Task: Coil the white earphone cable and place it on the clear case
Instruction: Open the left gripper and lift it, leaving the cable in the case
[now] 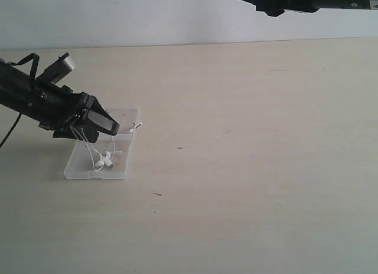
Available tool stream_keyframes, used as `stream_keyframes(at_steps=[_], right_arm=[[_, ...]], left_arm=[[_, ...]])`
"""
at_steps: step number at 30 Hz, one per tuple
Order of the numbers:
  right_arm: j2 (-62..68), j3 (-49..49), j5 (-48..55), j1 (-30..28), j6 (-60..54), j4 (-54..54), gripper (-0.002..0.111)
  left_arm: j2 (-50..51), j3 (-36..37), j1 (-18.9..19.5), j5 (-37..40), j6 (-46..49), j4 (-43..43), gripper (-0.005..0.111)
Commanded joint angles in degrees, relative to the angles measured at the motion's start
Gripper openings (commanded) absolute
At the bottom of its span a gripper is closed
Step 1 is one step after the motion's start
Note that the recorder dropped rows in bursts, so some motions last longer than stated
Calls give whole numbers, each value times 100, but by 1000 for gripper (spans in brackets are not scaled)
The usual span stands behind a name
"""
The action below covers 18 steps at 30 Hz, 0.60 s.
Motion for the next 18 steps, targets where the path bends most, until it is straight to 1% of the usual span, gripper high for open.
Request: stream_keyframes(at_steps=[1,7,10,13,18], right_arm=[[6,12,-66,-10,59,-28,53],[6,1,-66,-10,60,-5,53],[6,1,-66,-10,60,-5,53],[6,1,-66,-10,60,93,53],[6,1,-66,-10,60,124,53]], left_arm=[[-105,-175,-286,-18,-511,424,70],[-105,-465,-433,-158,-1522,1351,70],[-117,-561,-433,-113,-1832,1437,70],[-117,-630,-473,-49,-1892,1425,70],[-117,-641,-750,0,-1997,1505,70]])
